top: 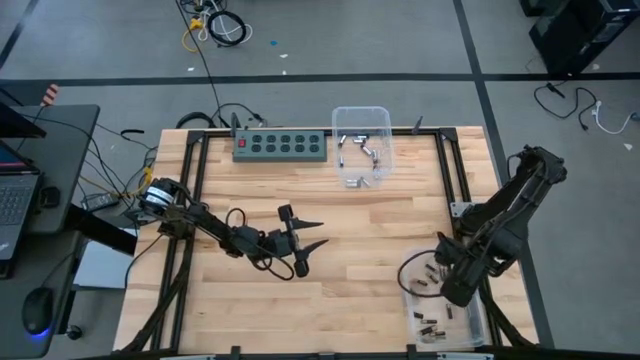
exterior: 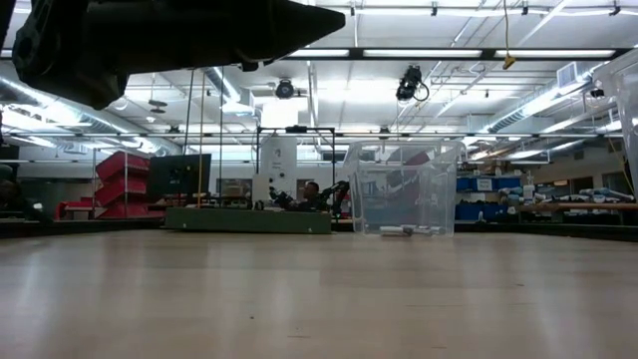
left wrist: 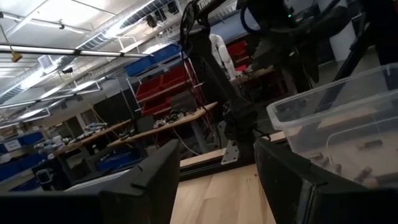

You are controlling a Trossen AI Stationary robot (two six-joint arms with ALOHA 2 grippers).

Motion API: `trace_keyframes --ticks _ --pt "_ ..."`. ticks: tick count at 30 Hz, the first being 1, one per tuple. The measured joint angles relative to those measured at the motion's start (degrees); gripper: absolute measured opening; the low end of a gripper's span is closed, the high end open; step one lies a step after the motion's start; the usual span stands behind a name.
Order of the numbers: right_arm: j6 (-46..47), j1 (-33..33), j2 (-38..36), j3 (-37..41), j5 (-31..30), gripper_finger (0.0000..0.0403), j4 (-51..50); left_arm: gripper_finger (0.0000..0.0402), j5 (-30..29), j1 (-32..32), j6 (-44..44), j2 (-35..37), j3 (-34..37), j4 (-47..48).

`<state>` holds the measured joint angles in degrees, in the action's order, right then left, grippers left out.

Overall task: Sort batteries
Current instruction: Move the transparent bins to the top right

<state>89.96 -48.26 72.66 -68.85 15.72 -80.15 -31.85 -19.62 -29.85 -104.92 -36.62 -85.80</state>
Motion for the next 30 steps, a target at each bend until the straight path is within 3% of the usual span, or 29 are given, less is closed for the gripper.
trace_keyframes --ticks 7,15,19,24,30 --pt "7.48 -3.62 -0.04 -2.9 -2.07 0.0067 -10.1 0.0209 -2.34 0.0 -0.13 0.0 0.0 -0.03" --pt "20.89 -10.46 -0.66 -2.17 -1.78 0.0005 -9.89 0.0199 -3.68 -0.79 -1.55 0.0 0.0 3.07" --pt "26.07 -13.53 -0.59 -0.65 0.38 0.0006 -9.82 0.015 -4.55 -1.96 -1.68 0.0 0.0 4.59" --pt "29.39 -16.35 -0.55 2.11 4.42 0.0002 -9.86 0.0027 -4.64 -3.49 -2.85 0.0 0.0 6.54" --pt "31.14 -17.99 -0.55 4.38 2.63 0.0 -7.38 0.0004 -9.11 -5.27 -6.04 0.0 0.0 6.28"
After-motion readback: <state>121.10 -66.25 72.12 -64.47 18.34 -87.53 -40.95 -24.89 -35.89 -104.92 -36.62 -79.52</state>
